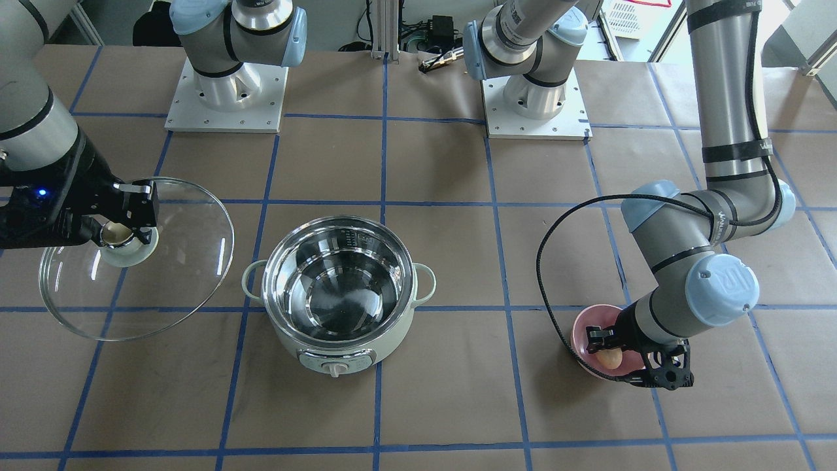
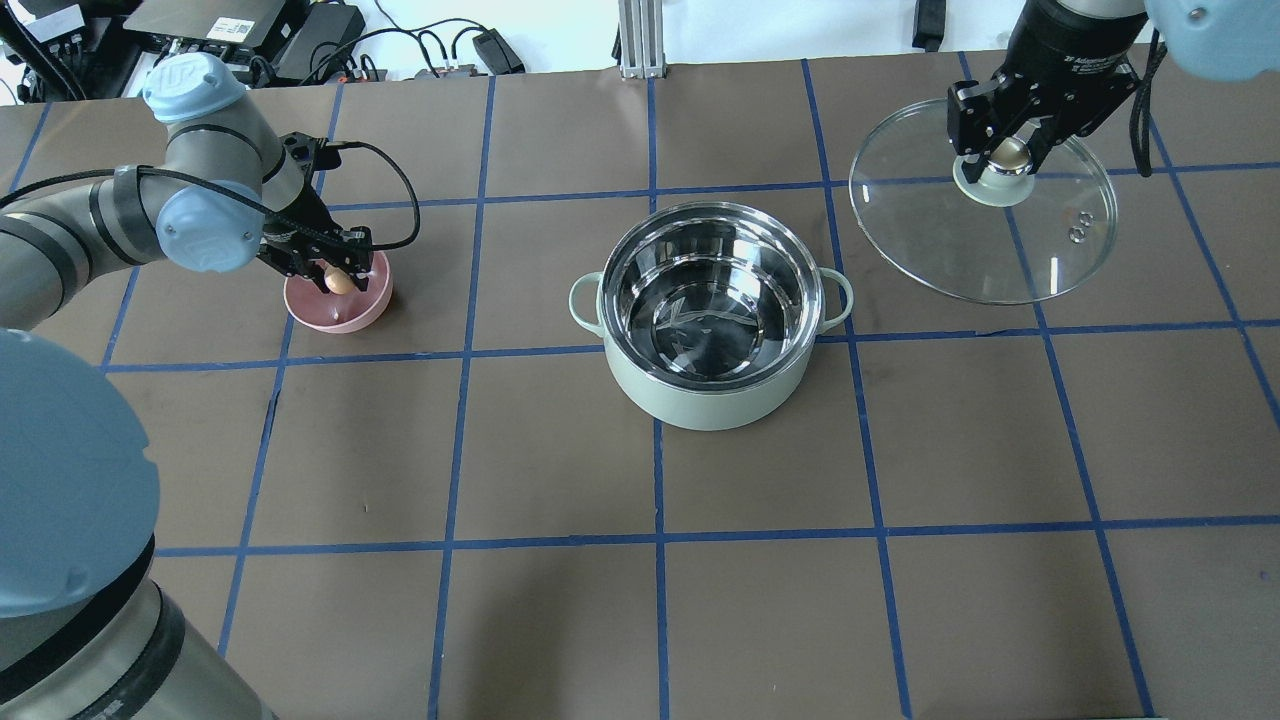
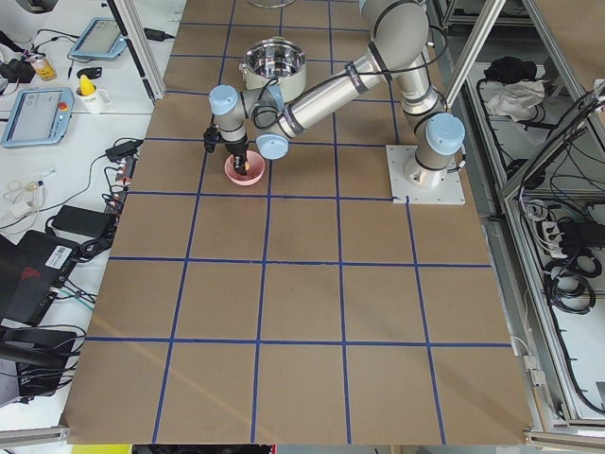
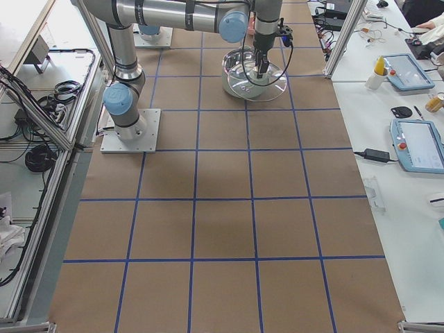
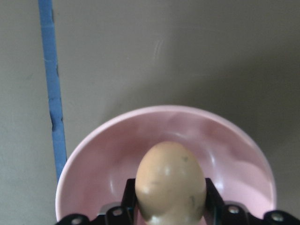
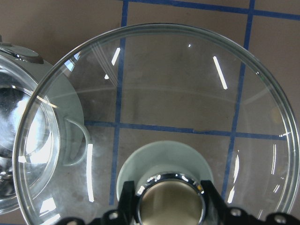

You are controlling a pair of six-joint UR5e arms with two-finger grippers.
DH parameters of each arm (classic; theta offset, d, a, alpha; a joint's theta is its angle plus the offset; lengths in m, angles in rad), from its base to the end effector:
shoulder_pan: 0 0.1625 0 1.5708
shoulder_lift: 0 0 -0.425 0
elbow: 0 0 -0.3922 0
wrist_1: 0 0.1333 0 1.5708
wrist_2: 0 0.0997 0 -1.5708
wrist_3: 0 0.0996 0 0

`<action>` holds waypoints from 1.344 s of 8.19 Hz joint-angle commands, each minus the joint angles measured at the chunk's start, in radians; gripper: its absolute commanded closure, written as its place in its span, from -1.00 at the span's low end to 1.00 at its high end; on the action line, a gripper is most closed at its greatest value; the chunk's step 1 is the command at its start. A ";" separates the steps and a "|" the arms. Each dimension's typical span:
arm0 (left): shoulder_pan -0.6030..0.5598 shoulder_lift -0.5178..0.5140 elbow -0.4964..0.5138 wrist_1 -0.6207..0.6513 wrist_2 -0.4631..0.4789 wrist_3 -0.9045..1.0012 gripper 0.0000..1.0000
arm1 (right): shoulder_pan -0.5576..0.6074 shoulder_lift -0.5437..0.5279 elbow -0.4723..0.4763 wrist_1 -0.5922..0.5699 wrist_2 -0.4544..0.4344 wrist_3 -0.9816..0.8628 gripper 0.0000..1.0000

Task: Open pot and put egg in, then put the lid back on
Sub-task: 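Lift the egg out of the pink bowl with the left gripper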

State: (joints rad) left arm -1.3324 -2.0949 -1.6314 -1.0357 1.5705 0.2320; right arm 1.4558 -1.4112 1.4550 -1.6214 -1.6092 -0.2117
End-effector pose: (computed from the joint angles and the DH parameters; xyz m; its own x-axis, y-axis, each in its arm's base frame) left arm 0.0202 -0.6479 0.2096 -0.9999 -0.0067 0.0117 -0.0061 0.9988 0.0482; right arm 0.0644 -0.5709 0.4661 -0.9946 -0.0964 0.0390 -0.0964 0.9953 0.0014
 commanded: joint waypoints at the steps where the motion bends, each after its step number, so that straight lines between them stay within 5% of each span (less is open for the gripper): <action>1: -0.005 0.122 0.001 -0.128 0.002 -0.005 0.04 | 0.000 0.000 -0.001 0.000 0.000 0.006 1.00; 6: -0.019 0.215 0.011 -0.258 0.000 -0.125 0.03 | 0.000 0.000 -0.001 0.000 0.000 0.006 1.00; 11: -0.393 0.246 0.053 -0.316 -0.038 -0.560 0.00 | 0.000 0.000 -0.001 0.000 0.003 0.006 1.00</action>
State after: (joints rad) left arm -1.5812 -1.8444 -1.6132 -1.3467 1.5595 -0.1795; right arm 1.4557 -1.4113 1.4542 -1.6214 -1.6061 -0.2054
